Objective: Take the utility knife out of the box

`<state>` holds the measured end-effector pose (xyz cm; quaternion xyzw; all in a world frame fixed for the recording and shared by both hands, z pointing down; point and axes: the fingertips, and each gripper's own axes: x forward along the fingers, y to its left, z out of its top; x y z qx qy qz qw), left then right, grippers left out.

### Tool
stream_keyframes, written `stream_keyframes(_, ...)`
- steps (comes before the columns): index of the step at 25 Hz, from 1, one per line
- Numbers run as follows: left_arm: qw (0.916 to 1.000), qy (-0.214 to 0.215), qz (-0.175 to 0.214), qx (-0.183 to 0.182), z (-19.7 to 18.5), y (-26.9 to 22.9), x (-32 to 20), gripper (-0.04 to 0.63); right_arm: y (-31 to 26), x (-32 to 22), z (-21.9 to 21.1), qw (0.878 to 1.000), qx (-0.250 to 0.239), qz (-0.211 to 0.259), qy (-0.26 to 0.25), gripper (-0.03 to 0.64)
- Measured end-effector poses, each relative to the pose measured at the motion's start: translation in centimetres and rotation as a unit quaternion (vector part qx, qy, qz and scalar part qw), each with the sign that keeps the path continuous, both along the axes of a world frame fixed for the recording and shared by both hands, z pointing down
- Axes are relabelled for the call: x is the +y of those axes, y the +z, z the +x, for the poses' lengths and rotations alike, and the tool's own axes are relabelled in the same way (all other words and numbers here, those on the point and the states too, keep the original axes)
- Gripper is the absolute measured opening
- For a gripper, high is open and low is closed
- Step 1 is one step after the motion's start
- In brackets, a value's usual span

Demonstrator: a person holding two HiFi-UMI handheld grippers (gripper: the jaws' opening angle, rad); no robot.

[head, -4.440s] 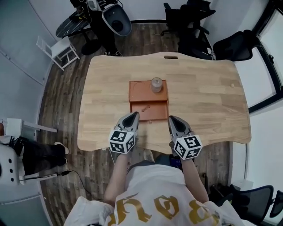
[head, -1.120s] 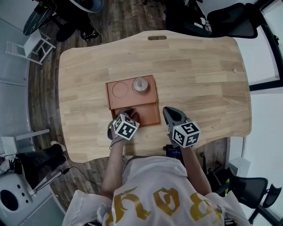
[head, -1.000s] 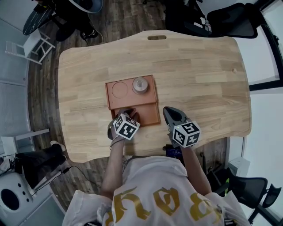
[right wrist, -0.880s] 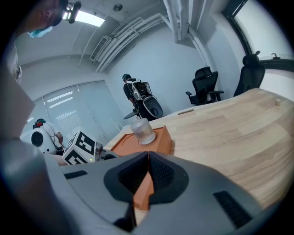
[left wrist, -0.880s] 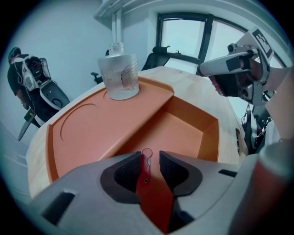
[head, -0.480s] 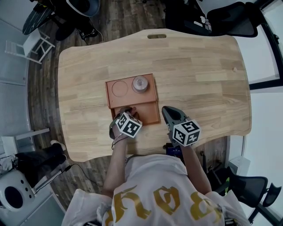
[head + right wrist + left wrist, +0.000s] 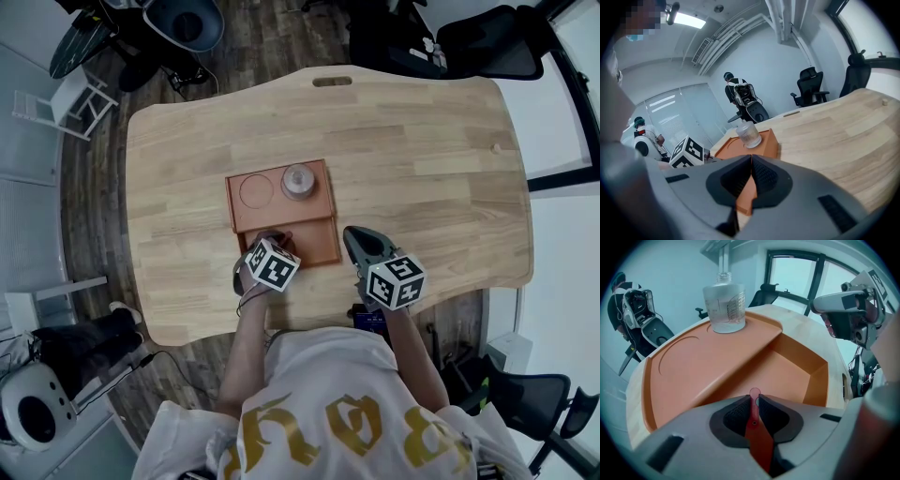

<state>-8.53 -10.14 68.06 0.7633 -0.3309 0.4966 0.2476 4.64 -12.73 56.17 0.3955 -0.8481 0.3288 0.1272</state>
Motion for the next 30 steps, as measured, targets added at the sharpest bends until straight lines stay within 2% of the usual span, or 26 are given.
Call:
stream_keyframes(10,0.9996,0.005,-0.009,0.028,0.3,-0.9,0.7,0.055,-1.2,0.0,-0.9,1.000,0.000,0.013,-0.007,0.012)
stream_keyframes(15,0.9975,-0.006,0.019,0.068,0.8,-2.3,0.8,0.055,-1.5,0.4,-1.1,1.000,0.006,0.021,-0.010,0.012)
stream_keyframes(24,0.9917,-0.047,0.057,0.105,0.2,-4.8,0.7,0.055,-2.6,1.1,-1.2,0.999,0.011,0.036,-0.012,0.012)
stream_keyframes(30,0.9815,-0.084,0.090,0.146,-0.1,-7.5,0.7,0.055,-3.6,1.1,-0.4,0.998,0.018,0.052,-0.002,0.012)
